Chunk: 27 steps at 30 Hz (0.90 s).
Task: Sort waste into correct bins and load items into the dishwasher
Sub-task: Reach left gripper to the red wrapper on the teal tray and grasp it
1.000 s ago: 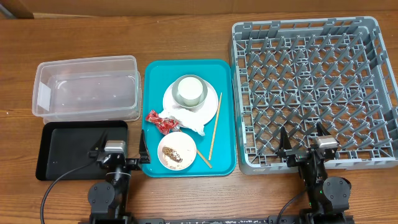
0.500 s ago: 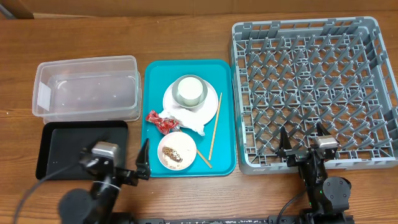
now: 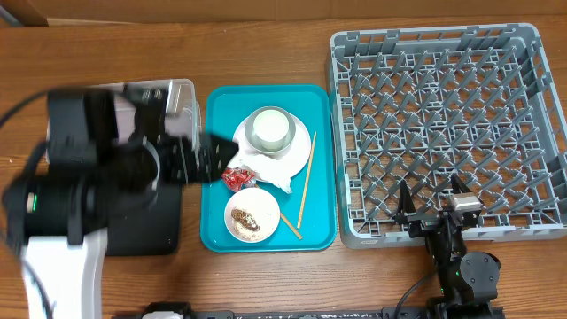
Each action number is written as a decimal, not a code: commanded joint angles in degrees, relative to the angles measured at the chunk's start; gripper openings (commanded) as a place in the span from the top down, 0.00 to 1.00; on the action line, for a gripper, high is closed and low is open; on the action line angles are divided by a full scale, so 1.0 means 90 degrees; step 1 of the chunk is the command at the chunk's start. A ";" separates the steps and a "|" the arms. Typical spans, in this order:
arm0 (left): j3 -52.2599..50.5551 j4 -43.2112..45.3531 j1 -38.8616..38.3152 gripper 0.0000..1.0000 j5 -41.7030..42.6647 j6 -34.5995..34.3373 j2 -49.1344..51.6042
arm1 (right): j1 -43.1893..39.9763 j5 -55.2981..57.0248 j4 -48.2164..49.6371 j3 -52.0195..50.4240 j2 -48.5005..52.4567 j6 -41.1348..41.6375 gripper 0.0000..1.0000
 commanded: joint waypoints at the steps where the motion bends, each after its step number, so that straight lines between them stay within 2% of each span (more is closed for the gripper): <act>1: 0.0374 -0.0148 -0.0044 0.07 0.0597 -0.0075 0.0733 | -0.0019 0.0007 0.0039 -0.0068 -0.0058 -0.0027 0.00; 2: 0.0372 -0.0216 -0.0044 0.06 0.0481 -0.0078 0.0923 | -0.0019 0.0005 0.0039 -0.0068 -0.0058 -0.0027 0.00; 3: 0.0372 -0.0296 -0.0044 0.10 0.0338 -0.0083 0.1078 | -0.0019 0.0007 0.0039 -0.0068 -0.0058 -0.0027 0.00; 4: 0.0369 -0.0381 -0.0044 0.34 0.0209 -0.0112 0.1234 | -0.0019 0.0007 0.0039 -0.0068 -0.0058 -0.0027 0.00; 5: 0.0367 -0.0483 -0.0044 0.77 0.0058 -0.0158 0.1409 | -0.0019 0.0007 0.0039 -0.0068 -0.0058 -0.0027 0.00; 6: 0.0367 -0.0583 -0.0044 0.96 -0.0107 -0.0260 0.1552 | -0.0019 0.0007 0.0039 -0.0068 -0.0058 -0.0027 0.00; 10: 0.0214 -0.0755 -0.0223 0.96 -0.1751 -0.1156 0.1807 | -0.0019 0.0007 0.0039 -0.0068 -0.0058 -0.0027 0.00; 13: -0.0019 -0.0748 -0.0617 0.96 -0.3325 -0.2288 0.1783 | -0.0019 0.0007 0.0039 -0.0068 -0.0058 -0.0027 0.00; 14: -0.0233 -0.0631 -0.0942 0.96 -0.3980 -0.2883 0.1783 | -0.0019 0.0007 0.0039 -0.0068 -0.0058 -0.0027 0.00; 17: -0.0716 -0.0216 -0.1326 0.93 -0.4284 -0.3429 0.1785 | -0.0019 0.0007 0.0039 -0.0068 -0.0058 -0.0027 0.00; 18: -0.0935 -0.0029 -0.1418 0.78 -0.4201 -0.3500 0.1785 | -0.0019 0.0007 0.0039 -0.0068 -0.0058 -0.0027 0.00; 19: -0.1112 0.0121 -0.1472 0.47 -0.4119 -0.3531 0.1787 | -0.0019 0.0007 0.0039 -0.0068 -0.0058 -0.0027 0.00; 20: -0.1304 0.0299 -0.1506 0.32 -0.4051 -0.3531 0.1787 | -0.0019 0.0007 0.0039 -0.0068 -0.0058 -0.0027 0.00; 21: -0.1472 0.0444 -0.1513 0.25 -0.4053 -0.3529 0.1787 | -0.0019 0.0007 0.0039 -0.0068 -0.0058 -0.0027 0.00; 23: -0.1797 0.0746 -0.1486 0.24 -0.4068 -0.3529 0.1790 | -0.0019 0.0007 0.0039 -0.0068 -0.0058 -0.0027 0.00; 25: -0.1938 0.0906 -0.1418 0.35 -0.4058 -0.3531 0.1807 | -0.0019 0.0007 0.0039 -0.0068 -0.0058 -0.0027 0.00; 27: -0.2025 0.0962 -0.1365 0.39 -0.4053 -0.3679 0.1817 | -0.0019 0.0007 0.0039 -0.0068 -0.0058 -0.0027 0.00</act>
